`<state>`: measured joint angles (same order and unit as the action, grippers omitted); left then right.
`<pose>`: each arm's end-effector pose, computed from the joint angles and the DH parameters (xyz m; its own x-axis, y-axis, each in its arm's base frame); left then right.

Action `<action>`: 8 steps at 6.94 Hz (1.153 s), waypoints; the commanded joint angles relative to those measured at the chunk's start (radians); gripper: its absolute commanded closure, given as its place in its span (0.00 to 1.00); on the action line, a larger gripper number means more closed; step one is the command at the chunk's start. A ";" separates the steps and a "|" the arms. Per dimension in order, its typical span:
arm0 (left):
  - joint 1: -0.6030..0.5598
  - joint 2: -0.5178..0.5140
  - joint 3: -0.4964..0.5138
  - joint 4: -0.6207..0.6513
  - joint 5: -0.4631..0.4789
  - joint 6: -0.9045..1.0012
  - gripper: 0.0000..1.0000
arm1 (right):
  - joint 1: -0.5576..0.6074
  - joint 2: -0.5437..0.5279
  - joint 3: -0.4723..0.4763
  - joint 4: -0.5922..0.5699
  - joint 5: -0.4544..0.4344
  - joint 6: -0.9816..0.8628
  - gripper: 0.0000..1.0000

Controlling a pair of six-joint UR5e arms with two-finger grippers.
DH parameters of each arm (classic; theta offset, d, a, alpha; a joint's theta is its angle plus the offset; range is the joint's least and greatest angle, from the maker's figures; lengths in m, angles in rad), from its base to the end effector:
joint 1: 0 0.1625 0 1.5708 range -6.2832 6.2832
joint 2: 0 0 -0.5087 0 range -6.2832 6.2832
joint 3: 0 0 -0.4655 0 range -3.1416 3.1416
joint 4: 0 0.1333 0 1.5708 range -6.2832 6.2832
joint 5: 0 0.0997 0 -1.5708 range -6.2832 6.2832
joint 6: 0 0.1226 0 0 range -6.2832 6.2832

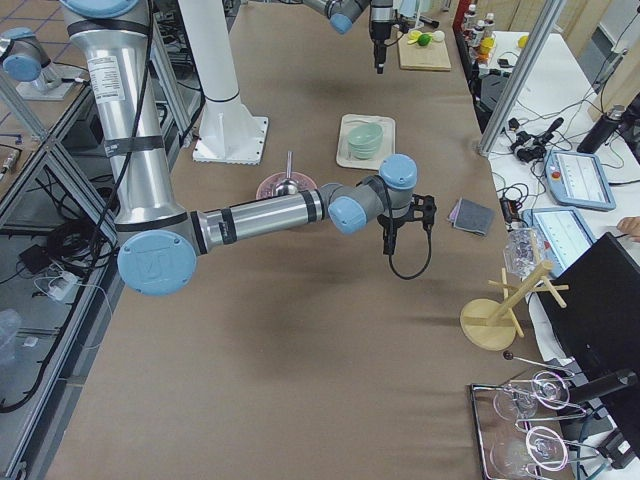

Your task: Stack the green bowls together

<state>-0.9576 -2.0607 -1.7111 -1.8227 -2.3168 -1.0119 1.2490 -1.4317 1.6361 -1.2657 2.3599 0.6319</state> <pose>0.3897 -0.6408 0.3173 0.4687 0.0107 -0.8833 0.0596 0.9973 0.0437 -0.1634 -0.6365 0.5986 0.6140 0.0444 0.7880 -0.1073 0.9938 0.0276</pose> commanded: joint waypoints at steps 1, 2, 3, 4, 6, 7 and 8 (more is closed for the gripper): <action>-0.139 0.146 -0.082 0.160 -0.006 0.439 0.02 | 0.100 -0.042 -0.004 -0.121 -0.001 -0.295 0.00; -0.214 0.224 -0.082 0.174 -0.006 0.623 0.02 | 0.130 -0.062 -0.010 -0.144 -0.005 -0.381 0.00; -0.296 0.300 -0.078 0.177 -0.007 0.817 0.02 | 0.162 -0.076 -0.027 -0.146 -0.005 -0.449 0.00; -0.378 0.351 -0.065 0.198 -0.007 0.970 0.02 | 0.182 -0.090 -0.048 -0.144 -0.004 -0.513 0.00; -0.529 0.422 0.017 0.238 -0.009 1.288 0.02 | 0.225 -0.110 -0.070 -0.146 -0.004 -0.598 0.00; -0.615 0.448 0.090 0.237 -0.007 1.423 0.02 | 0.239 -0.113 -0.082 -0.144 -0.002 -0.619 0.00; -0.653 0.455 0.143 0.232 0.007 1.473 0.02 | 0.248 -0.121 -0.084 -0.144 -0.005 -0.635 0.00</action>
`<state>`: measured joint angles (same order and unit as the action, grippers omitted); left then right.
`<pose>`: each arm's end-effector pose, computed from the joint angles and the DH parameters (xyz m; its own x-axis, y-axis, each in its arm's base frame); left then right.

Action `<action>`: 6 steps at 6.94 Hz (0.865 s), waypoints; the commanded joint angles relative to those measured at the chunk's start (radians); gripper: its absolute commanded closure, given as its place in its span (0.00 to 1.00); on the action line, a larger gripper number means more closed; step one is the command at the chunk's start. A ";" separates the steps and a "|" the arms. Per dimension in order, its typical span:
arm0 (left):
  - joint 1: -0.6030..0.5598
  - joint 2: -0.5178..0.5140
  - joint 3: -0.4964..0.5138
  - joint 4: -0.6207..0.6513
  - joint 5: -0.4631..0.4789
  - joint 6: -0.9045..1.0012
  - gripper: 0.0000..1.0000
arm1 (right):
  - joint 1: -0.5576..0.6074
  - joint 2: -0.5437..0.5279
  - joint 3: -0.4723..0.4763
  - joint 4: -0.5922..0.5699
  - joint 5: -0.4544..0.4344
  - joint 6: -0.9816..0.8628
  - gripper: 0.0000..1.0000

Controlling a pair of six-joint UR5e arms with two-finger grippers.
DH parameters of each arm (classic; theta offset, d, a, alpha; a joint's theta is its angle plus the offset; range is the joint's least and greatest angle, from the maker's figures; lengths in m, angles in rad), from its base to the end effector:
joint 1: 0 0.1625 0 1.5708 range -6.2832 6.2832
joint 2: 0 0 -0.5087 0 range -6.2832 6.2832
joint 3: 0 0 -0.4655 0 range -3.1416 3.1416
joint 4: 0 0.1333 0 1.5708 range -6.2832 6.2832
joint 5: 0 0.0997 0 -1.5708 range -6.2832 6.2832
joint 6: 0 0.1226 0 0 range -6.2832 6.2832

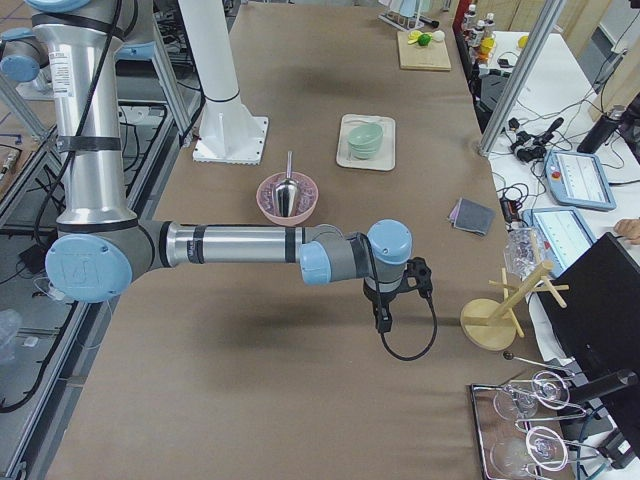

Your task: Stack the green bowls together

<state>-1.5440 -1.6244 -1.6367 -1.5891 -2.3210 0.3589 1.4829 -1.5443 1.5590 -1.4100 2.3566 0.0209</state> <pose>-0.0336 -0.6016 0.6901 0.6730 0.4538 -0.5840 -0.2808 0.8873 0.3658 -0.0056 -0.5940 0.7321 0.6949 -0.1645 0.7000 0.0719 0.9845 0.1600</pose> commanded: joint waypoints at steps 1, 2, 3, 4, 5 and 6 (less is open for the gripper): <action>-0.068 0.020 0.084 -0.005 0.008 0.077 0.02 | 0.020 -0.013 -0.007 0.000 0.000 -0.026 0.00; -0.067 0.018 0.104 -0.005 0.005 0.024 0.02 | 0.022 -0.029 -0.005 0.009 0.000 -0.026 0.00; -0.068 0.020 0.106 0.006 -0.003 0.022 0.02 | 0.022 -0.028 -0.007 0.008 0.000 -0.026 0.00; -0.067 0.002 0.098 0.052 -0.006 0.020 0.02 | 0.022 -0.013 -0.004 0.002 -0.002 -0.024 0.00; -0.068 -0.032 0.095 0.136 -0.030 0.020 0.02 | 0.022 -0.007 0.000 -0.004 -0.002 -0.021 0.00; -0.073 -0.032 0.094 0.146 -0.034 0.020 0.02 | 0.022 -0.004 0.004 -0.006 -0.002 -0.012 0.00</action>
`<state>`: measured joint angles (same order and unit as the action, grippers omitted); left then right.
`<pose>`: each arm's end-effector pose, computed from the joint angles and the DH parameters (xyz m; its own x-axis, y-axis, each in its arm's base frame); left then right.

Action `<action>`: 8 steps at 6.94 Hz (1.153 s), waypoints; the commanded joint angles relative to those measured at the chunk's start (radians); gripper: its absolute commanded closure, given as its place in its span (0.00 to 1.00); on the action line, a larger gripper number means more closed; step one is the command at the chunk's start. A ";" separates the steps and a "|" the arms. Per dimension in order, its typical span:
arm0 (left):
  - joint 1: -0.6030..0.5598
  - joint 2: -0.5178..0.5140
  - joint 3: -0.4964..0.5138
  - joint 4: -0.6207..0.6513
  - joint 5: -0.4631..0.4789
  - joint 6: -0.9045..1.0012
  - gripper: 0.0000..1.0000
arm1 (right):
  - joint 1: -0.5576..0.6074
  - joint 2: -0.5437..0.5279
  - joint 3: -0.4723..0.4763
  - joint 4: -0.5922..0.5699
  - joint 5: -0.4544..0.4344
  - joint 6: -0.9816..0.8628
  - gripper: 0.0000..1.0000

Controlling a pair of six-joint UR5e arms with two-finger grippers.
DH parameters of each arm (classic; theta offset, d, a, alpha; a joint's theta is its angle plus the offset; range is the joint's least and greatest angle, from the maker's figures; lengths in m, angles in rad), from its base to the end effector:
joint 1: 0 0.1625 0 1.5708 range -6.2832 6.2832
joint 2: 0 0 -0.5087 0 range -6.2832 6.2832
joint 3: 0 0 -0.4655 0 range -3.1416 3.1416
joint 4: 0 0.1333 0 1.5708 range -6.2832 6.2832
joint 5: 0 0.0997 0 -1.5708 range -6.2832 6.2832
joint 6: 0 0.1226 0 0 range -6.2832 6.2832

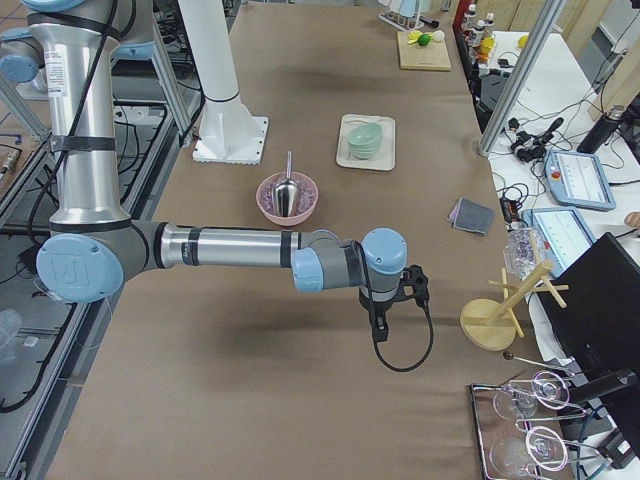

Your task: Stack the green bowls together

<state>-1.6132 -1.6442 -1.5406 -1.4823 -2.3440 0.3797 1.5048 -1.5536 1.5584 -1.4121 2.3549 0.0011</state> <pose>-0.0730 -0.5954 0.7419 0.6786 0.3124 -0.6648 -0.2252 0.9499 0.2166 0.0079 -0.5885 0.7383 0.6990 -0.1603 0.6969 0.0643 0.9847 0.1620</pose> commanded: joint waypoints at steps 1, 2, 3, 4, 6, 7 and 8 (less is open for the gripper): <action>-0.004 -0.006 0.000 0.040 -0.011 -0.002 0.02 | 0.000 0.007 0.006 -0.004 0.000 0.010 0.00; -0.004 -0.003 -0.010 0.033 -0.009 -0.002 0.02 | 0.000 0.020 0.006 -0.010 0.000 0.011 0.00; -0.004 0.003 -0.042 0.033 -0.005 -0.001 0.02 | 0.000 0.047 0.009 -0.069 0.000 0.011 0.00; -0.004 0.016 -0.053 0.027 -0.011 0.001 0.02 | 0.000 0.046 0.012 -0.082 0.001 0.010 0.00; -0.004 0.017 -0.070 0.027 -0.012 -0.001 0.02 | 0.000 0.049 0.012 -0.084 0.001 0.010 0.00; -0.004 0.017 -0.091 0.034 -0.011 -0.002 0.02 | 0.000 0.049 0.012 -0.084 0.001 0.010 0.00; -0.004 0.017 -0.093 0.033 -0.011 -0.002 0.02 | 0.000 0.049 0.014 -0.084 0.001 0.010 0.00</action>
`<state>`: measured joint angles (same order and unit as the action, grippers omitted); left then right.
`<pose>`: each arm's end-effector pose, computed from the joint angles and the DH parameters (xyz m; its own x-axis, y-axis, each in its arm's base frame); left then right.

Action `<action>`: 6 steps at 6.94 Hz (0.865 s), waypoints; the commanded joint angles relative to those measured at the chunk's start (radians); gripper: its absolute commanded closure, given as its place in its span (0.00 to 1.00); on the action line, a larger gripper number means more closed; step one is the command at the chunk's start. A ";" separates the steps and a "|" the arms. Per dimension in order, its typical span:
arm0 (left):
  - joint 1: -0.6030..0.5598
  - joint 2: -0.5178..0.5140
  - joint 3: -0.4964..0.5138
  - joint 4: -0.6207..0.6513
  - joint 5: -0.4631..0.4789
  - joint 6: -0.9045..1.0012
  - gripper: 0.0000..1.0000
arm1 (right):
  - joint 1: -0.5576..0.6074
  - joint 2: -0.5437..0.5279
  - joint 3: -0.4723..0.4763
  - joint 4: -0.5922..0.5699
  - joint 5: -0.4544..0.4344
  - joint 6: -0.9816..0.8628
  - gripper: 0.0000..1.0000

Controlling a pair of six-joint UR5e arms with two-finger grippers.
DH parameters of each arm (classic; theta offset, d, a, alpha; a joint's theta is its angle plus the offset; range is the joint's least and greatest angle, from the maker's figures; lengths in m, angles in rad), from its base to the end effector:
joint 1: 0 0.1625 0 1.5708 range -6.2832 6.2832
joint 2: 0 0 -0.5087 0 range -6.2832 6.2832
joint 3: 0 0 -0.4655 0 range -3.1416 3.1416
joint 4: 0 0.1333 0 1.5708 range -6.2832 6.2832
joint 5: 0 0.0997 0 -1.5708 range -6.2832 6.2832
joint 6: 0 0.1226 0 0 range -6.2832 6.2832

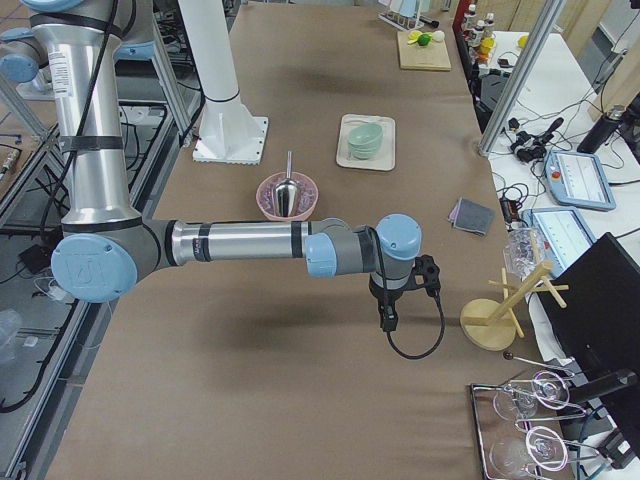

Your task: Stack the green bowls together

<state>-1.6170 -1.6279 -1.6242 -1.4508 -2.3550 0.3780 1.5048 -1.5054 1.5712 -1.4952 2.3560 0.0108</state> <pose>-0.0739 -0.5878 0.7068 0.6740 0.3320 -0.6599 -0.2180 0.9429 0.2518 0.0064 -0.6104 0.7113 0.6998 -0.1354 0.7014 0.0577 0.9894 0.1334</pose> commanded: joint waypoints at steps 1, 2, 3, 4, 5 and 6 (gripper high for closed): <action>0.000 0.000 -0.005 -0.002 0.000 0.001 0.02 | 0.000 -0.001 0.003 0.000 0.002 0.000 0.00; 0.000 0.005 -0.006 -0.003 -0.001 0.001 0.02 | 0.000 -0.003 0.009 -0.002 0.002 0.000 0.00; 0.002 0.011 -0.006 -0.006 -0.001 0.001 0.02 | 0.000 -0.003 0.007 -0.002 0.002 0.000 0.00; 0.002 0.011 -0.008 -0.006 -0.001 0.002 0.02 | 0.000 -0.004 0.009 -0.002 0.002 0.000 0.00; 0.000 0.013 -0.011 -0.006 -0.001 0.002 0.02 | 0.000 -0.004 0.007 -0.002 0.002 0.001 0.00; 0.002 0.011 -0.010 -0.006 -0.001 0.002 0.02 | 0.000 -0.004 0.007 -0.002 0.002 0.000 0.00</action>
<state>-1.6159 -1.6166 -1.6335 -1.4571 -2.3562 0.3802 1.5048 -1.5092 1.5789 -1.4971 2.3577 0.0114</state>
